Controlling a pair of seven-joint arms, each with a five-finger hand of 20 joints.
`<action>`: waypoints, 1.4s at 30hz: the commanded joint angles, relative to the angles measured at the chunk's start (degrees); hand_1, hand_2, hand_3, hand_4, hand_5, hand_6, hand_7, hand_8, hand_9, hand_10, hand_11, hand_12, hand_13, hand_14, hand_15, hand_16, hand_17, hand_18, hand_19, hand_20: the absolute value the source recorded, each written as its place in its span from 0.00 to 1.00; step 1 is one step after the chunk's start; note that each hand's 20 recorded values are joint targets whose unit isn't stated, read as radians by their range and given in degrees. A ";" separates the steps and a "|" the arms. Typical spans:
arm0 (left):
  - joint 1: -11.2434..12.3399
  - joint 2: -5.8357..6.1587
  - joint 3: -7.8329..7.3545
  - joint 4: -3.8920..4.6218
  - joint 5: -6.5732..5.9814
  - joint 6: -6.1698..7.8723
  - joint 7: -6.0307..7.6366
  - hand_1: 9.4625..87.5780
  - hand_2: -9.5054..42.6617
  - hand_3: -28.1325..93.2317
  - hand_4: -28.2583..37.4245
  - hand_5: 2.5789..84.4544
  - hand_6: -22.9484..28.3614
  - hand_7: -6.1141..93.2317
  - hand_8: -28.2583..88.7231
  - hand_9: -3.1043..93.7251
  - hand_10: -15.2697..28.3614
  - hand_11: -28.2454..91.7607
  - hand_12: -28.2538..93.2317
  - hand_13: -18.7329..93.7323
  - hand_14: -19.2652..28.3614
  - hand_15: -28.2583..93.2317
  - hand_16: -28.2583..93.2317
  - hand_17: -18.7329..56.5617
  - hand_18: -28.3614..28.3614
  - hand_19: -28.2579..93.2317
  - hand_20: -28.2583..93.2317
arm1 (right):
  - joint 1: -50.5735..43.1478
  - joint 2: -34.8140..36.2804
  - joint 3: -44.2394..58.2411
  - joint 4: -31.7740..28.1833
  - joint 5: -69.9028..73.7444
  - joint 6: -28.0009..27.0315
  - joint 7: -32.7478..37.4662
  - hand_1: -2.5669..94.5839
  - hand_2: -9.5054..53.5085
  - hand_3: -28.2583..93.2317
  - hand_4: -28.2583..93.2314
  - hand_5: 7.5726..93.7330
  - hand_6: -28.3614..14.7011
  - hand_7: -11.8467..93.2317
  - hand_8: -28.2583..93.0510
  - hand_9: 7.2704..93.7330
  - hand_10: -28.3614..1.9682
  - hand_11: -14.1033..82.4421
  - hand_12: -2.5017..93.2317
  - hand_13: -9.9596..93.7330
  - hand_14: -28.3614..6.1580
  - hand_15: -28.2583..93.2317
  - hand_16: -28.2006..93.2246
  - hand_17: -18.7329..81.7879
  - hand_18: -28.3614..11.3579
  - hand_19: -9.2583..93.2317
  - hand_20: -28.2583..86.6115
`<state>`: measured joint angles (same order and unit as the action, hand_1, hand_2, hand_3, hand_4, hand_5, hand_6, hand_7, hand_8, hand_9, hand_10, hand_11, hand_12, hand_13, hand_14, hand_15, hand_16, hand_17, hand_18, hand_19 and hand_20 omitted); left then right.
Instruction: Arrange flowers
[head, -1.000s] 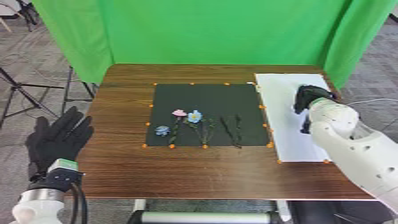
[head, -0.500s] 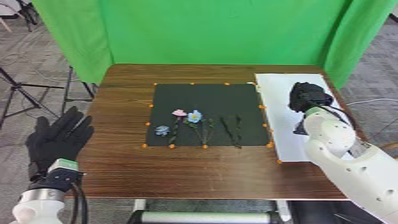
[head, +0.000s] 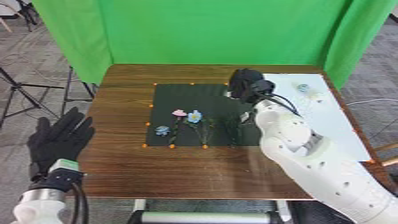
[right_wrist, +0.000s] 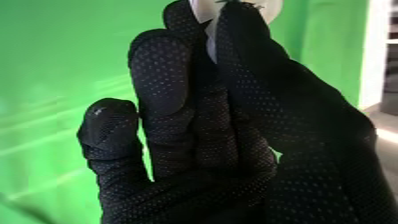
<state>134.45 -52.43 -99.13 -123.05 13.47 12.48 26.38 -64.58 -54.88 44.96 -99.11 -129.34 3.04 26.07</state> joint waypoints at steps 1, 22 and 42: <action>-0.68 -0.07 0.30 0.26 0.16 -0.32 -1.12 0.23 0.39 0.80 0.00 0.44 0.62 0.23 0.15 0.34 0.69 0.42 0.31 0.35 0.71 0.55 0.16 0.16 0.73 0.49 0.30 | 1.97 -6.27 -4.27 3.17 -0.29 -2.45 -0.65 0.64 0.00 0.81 0.00 0.78 0.68 0.42 0.25 0.91 0.69 0.22 0.40 0.79 0.66 0.64 0.60 0.60 0.24 1.00 0.60; -1.32 0.78 0.40 0.62 -0.51 -0.84 -1.15 0.23 0.39 0.80 0.00 0.43 0.62 0.23 0.15 0.34 0.69 0.42 0.31 0.35 0.71 0.54 0.16 0.16 0.73 0.49 0.30 | 1.62 -7.34 -6.11 5.87 -2.21 -4.06 -0.57 0.63 0.00 0.82 0.00 0.77 0.70 0.42 0.21 0.89 0.69 0.20 0.38 0.79 0.67 0.63 0.59 0.60 0.23 0.99 0.59; -0.11 0.40 -1.72 -0.20 0.40 -1.73 -2.10 0.23 0.38 0.80 0.00 0.43 0.61 0.24 0.15 0.34 0.68 0.42 0.31 0.35 0.71 0.54 0.16 0.16 0.73 0.48 0.30 | -0.71 -6.70 -2.95 1.18 1.53 -10.70 -0.29 0.61 0.00 0.84 0.00 0.70 0.66 0.40 0.19 0.76 0.59 0.27 0.27 0.74 0.68 0.58 0.59 0.55 0.22 0.92 0.57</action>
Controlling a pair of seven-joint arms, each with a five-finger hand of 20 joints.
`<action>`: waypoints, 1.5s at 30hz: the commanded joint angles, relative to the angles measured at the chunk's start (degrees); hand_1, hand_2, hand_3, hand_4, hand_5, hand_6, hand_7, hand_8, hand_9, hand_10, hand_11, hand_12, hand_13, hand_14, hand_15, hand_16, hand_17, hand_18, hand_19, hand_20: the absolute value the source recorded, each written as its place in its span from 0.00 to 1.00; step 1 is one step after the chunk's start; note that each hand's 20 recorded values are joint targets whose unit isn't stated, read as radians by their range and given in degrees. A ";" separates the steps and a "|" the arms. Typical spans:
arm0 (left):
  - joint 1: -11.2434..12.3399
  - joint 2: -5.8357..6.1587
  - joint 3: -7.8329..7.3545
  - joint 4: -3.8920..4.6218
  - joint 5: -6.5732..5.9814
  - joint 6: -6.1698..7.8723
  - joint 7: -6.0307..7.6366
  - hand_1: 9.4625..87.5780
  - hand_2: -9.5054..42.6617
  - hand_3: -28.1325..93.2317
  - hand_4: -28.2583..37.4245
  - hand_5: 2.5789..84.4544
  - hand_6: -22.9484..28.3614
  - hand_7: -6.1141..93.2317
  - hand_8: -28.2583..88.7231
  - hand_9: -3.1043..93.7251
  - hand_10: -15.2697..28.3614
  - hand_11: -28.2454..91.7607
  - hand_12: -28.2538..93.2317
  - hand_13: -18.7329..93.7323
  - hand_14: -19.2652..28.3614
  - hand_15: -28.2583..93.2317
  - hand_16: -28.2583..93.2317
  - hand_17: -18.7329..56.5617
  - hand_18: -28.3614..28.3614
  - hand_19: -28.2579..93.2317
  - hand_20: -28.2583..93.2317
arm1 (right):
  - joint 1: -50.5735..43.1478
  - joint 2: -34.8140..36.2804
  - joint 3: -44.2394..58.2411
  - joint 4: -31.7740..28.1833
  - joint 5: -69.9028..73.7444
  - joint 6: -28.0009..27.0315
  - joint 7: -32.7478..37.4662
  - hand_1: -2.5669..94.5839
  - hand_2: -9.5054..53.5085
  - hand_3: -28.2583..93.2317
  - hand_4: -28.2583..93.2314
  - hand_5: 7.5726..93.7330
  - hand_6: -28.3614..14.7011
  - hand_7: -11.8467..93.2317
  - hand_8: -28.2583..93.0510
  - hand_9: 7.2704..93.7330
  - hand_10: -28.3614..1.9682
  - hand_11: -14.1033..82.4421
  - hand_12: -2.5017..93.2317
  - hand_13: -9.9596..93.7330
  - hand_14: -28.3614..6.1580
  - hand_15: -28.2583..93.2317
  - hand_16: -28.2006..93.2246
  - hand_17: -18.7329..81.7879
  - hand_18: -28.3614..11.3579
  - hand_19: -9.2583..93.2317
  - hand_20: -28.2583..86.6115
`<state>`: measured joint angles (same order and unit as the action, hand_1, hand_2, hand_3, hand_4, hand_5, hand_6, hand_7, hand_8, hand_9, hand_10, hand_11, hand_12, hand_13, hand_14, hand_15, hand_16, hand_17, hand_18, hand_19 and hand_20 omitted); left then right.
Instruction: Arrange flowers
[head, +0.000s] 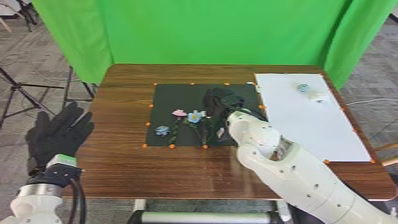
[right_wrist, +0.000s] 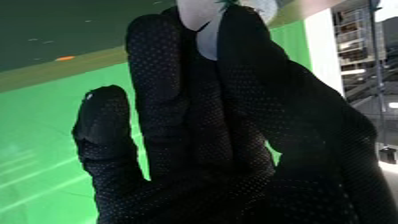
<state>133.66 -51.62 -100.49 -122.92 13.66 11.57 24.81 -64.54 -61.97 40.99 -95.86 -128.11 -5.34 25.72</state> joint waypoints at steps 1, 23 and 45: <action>0.83 -0.48 -0.36 -0.43 0.13 -0.69 -0.36 0.23 0.38 0.80 0.00 0.43 0.61 0.24 0.15 0.34 0.68 0.42 0.31 0.35 0.71 0.54 0.16 0.16 0.73 0.48 0.30 | -0.74 0.41 1.04 -2.19 0.29 -2.69 0.00 0.61 0.00 0.84 0.00 0.70 0.66 0.40 0.19 0.75 0.58 0.28 0.27 0.74 0.68 0.58 0.59 0.55 0.22 0.92 0.57; 2.44 -1.04 -0.86 -1.08 -0.14 -0.72 0.80 0.24 0.35 0.80 0.00 0.42 0.61 0.23 0.16 0.34 0.68 0.42 0.32 0.35 0.71 0.53 0.16 0.16 0.73 0.48 0.30 | -6.35 11.37 16.06 -10.82 -1.32 2.51 3.96 0.45 0.00 0.89 0.00 0.56 0.60 0.32 0.11 0.55 0.43 0.28 0.19 0.67 0.48 0.68 0.45 0.53 0.18 0.93 0.57; 5.13 -0.60 -1.76 -2.15 -0.47 0.21 3.73 0.23 0.38 0.80 0.00 0.43 0.61 0.23 0.16 0.34 0.68 0.42 0.32 0.35 0.71 0.54 0.16 0.16 0.73 0.48 0.30 | -5.33 22.56 24.16 7.23 8.65 -4.95 9.09 0.37 0.05 0.89 0.02 0.45 0.55 0.29 0.12 0.41 0.44 0.25 0.18 0.50 0.33 0.72 0.39 0.48 0.16 0.92 0.59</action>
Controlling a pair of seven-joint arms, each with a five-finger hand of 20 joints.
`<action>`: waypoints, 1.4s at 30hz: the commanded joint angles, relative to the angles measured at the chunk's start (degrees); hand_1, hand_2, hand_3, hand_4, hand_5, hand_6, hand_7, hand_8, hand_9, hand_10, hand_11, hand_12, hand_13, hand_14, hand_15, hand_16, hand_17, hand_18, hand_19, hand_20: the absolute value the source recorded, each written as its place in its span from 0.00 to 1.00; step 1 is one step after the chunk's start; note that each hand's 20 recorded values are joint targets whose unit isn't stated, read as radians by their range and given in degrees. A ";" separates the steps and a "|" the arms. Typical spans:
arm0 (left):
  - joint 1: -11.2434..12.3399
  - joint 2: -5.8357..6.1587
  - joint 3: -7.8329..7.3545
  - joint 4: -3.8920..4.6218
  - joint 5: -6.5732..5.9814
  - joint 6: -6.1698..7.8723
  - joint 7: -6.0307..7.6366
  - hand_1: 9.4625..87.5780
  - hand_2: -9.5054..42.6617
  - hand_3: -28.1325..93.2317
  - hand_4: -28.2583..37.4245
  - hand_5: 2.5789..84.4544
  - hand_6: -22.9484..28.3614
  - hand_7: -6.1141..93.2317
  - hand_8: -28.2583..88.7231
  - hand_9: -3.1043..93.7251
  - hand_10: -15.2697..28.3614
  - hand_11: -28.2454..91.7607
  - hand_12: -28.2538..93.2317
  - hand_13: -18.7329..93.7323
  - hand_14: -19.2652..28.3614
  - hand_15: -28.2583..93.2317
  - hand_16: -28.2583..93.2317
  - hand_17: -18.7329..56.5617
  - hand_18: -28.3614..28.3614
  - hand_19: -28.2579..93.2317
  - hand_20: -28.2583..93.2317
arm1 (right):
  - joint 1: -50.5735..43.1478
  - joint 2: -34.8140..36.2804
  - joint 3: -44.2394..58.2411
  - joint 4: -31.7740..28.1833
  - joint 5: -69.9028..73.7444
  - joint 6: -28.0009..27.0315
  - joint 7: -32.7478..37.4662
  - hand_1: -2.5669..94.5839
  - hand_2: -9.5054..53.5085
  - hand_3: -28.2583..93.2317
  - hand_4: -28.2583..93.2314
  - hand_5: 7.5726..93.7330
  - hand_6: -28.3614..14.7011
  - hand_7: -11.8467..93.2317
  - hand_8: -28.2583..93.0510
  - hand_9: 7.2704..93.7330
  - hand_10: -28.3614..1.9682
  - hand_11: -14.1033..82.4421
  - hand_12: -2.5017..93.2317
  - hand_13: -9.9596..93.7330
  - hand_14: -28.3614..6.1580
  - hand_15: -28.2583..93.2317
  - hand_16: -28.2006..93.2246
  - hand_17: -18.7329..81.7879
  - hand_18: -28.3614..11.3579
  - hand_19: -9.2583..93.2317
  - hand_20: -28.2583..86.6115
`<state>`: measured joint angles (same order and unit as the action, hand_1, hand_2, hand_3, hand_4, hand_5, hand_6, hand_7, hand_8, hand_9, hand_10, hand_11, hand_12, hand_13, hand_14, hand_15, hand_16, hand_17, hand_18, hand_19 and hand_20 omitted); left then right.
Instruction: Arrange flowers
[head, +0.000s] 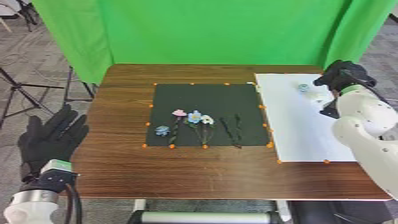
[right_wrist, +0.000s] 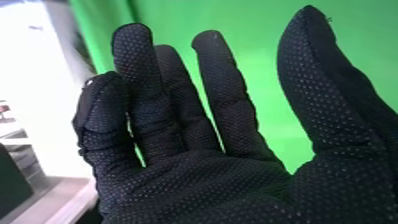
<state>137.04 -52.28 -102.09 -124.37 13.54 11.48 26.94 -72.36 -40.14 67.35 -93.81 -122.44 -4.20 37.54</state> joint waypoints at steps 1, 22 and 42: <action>1.64 -0.03 -0.15 -0.65 -0.26 0.23 1.38 0.23 0.38 0.80 0.00 0.43 0.61 0.23 0.16 0.34 0.68 0.42 0.32 0.35 0.71 0.54 0.16 0.16 0.73 0.48 0.30 | 2.60 0.72 -2.39 5.55 2.56 -6.62 -2.98 0.37 0.04 0.89 0.02 0.43 0.55 0.28 0.12 0.39 0.44 0.25 0.17 0.50 0.33 0.72 0.39 0.48 0.16 0.92 0.60; 0.31 -0.51 1.15 -0.01 0.06 -0.24 0.76 0.23 0.38 0.80 0.00 0.44 0.61 0.23 0.16 0.34 0.68 0.42 0.32 0.35 0.71 0.54 0.16 0.16 0.73 0.48 0.30 | 4.88 -1.00 -12.23 15.12 -2.73 1.61 -6.43 0.61 0.00 0.82 0.00 0.56 0.68 0.36 0.08 0.61 0.64 0.36 0.18 0.60 0.61 0.69 0.54 0.52 0.23 0.93 0.60; 0.19 -0.65 0.24 0.21 1.08 -1.00 -1.18 0.23 0.39 0.80 0.00 0.44 0.61 0.23 0.16 0.34 0.68 0.42 0.32 0.35 0.71 0.54 0.16 0.16 0.73 0.48 0.30 | -3.20 -0.88 -10.12 -4.11 -14.99 18.01 -11.00 0.65 0.00 0.83 0.00 0.77 0.67 0.49 0.22 0.88 0.69 0.33 0.53 0.70 0.57 0.73 0.64 0.55 0.22 0.91 0.63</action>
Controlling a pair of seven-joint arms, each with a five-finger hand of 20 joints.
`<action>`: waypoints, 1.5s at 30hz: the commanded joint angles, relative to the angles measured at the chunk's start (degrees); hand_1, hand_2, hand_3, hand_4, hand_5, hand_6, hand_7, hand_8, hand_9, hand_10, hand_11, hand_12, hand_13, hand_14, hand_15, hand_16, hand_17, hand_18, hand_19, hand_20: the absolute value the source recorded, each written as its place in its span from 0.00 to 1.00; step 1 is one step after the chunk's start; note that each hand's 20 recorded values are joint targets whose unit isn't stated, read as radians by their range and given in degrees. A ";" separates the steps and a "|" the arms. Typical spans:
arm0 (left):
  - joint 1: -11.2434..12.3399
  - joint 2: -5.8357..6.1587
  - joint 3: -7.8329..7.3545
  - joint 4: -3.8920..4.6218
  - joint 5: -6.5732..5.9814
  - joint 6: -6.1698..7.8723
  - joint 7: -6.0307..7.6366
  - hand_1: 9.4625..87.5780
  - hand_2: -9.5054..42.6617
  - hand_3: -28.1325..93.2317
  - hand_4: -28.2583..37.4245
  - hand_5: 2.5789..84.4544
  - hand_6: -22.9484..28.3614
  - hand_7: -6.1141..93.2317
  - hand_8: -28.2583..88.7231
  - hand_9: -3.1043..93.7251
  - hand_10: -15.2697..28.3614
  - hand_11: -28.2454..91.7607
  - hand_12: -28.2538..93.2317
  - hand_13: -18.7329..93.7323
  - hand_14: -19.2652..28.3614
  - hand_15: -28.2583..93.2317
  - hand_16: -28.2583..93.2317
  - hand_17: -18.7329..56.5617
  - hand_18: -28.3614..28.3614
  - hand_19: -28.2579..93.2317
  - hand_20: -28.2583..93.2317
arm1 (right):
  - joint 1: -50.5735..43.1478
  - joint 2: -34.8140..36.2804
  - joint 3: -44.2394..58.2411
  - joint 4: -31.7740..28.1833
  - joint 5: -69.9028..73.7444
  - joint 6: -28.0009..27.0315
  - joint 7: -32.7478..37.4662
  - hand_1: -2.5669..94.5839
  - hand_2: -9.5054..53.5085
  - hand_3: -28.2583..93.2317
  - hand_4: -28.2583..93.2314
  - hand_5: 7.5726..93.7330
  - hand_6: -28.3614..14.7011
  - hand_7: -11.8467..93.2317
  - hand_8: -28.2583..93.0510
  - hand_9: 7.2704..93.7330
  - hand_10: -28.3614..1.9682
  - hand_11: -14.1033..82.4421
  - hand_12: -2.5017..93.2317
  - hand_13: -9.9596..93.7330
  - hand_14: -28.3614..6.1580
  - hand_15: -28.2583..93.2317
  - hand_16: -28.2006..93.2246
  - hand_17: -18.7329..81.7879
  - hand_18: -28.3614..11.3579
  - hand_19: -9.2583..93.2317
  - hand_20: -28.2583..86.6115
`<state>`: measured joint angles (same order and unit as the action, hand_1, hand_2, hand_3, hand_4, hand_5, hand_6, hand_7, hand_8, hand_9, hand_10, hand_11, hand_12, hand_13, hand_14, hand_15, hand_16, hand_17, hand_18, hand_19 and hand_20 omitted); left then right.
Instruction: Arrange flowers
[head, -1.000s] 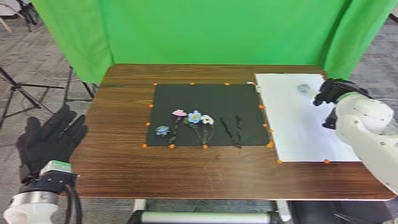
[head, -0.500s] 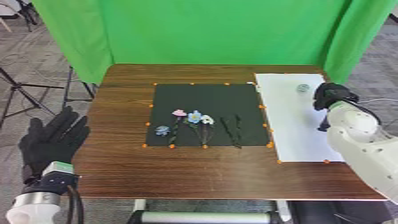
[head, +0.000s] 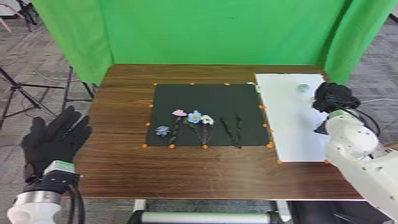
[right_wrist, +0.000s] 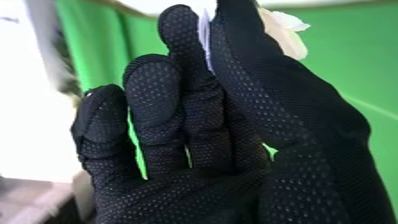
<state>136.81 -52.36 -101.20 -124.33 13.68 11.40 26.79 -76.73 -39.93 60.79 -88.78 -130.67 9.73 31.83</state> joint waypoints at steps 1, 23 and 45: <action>0.53 -0.52 -0.62 0.13 0.66 -0.95 -0.84 0.23 0.38 0.80 0.00 0.44 0.61 0.23 0.16 0.34 0.68 0.42 0.32 0.35 0.71 0.54 0.16 0.16 0.73 0.48 0.30 | 2.21 -1.66 -4.84 -9.67 -7.05 4.07 -7.04 0.65 0.00 0.83 0.00 0.77 0.67 0.49 0.22 0.88 0.69 0.33 0.53 0.70 0.57 0.73 0.64 0.55 0.23 0.91 0.63; -0.30 -0.81 0.01 0.44 0.73 -0.48 -1.04 0.23 0.38 0.80 0.00 0.43 0.61 0.23 0.16 0.34 0.68 0.42 0.32 0.35 0.71 0.53 0.16 0.16 0.73 0.48 0.30 | 12.40 -6.64 -22.20 -9.20 -8.04 -5.68 -16.22 0.64 0.00 0.83 0.00 0.75 0.70 0.50 0.21 0.85 0.70 0.30 0.51 0.69 0.62 0.70 0.64 0.53 0.24 0.90 0.63; -0.33 -0.69 -0.42 0.40 1.07 -0.27 -1.58 0.22 0.38 0.80 0.00 0.40 0.61 0.22 0.16 0.30 0.68 0.41 0.32 0.34 0.71 0.53 0.17 0.16 0.73 0.48 0.30 | 9.74 -5.76 -20.57 -10.70 -7.28 -9.64 -15.03 0.62 0.00 0.82 0.00 0.69 0.68 0.48 0.18 0.73 0.64 0.30 0.32 0.65 0.64 0.66 0.61 0.51 0.23 0.88 0.61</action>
<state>135.99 -52.86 -101.03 -123.86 14.20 11.39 26.13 -65.49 -46.46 38.82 -98.21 -138.70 1.71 15.70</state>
